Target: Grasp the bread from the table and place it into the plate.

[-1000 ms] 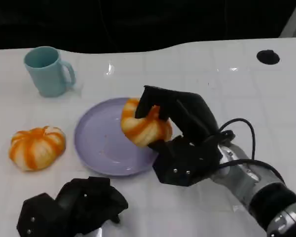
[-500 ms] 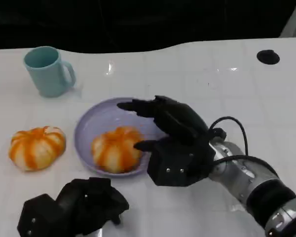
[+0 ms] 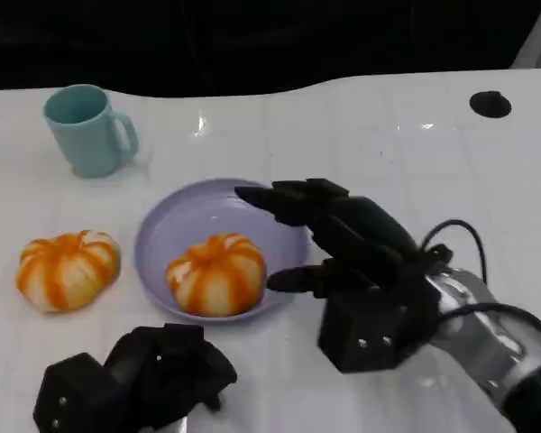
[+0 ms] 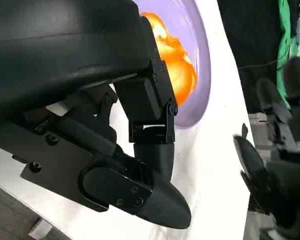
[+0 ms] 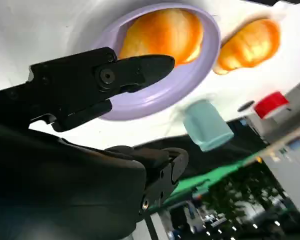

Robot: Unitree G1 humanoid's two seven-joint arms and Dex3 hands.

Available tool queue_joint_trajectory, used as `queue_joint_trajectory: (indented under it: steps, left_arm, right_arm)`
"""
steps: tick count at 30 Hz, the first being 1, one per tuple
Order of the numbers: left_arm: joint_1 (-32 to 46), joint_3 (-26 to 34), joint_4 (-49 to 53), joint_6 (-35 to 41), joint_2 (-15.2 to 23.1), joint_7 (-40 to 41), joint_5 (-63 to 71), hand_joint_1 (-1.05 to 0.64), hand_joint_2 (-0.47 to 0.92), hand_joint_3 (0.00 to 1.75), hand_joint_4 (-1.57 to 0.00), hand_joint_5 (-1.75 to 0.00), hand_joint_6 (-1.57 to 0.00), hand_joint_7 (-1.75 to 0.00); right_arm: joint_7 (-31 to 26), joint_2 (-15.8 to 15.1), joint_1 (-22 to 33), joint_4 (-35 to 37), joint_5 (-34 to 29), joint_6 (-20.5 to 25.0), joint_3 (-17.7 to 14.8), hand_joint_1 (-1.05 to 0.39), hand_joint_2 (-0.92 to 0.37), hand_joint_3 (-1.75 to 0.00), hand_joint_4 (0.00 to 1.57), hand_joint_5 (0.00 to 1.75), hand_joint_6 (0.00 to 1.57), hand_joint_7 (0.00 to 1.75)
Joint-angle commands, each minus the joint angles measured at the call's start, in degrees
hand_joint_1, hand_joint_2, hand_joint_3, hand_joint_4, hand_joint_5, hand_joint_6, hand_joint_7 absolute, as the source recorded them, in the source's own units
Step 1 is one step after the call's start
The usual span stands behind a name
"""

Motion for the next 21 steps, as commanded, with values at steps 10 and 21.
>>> queue_joint_trajectory:
  steps: [10,21]
  left_arm:
    - [2.0,-0.2,-1.8,1.5,0.2,0.4,-0.1,-1.04,0.84,0.0,-0.9,-1.51,-1.3,-0.75]
    - [1.8,-0.3,-2.4,1.9,0.2,0.6,0.3,-1.04,0.85,0.0,-0.89,-1.5,-1.3,-0.75]
  right_arm:
    - [-4.7,-8.8,17.1,-15.9,4.1,-9.7,-9.5,-0.44,-0.92,-0.12,0.31,0.57,0.48,0.12]
    - [-9.0,-10.9,24.2,-10.1,7.3,-19.3,-15.5,-0.23,-0.9,-0.13,0.84,0.91,1.03,0.38]
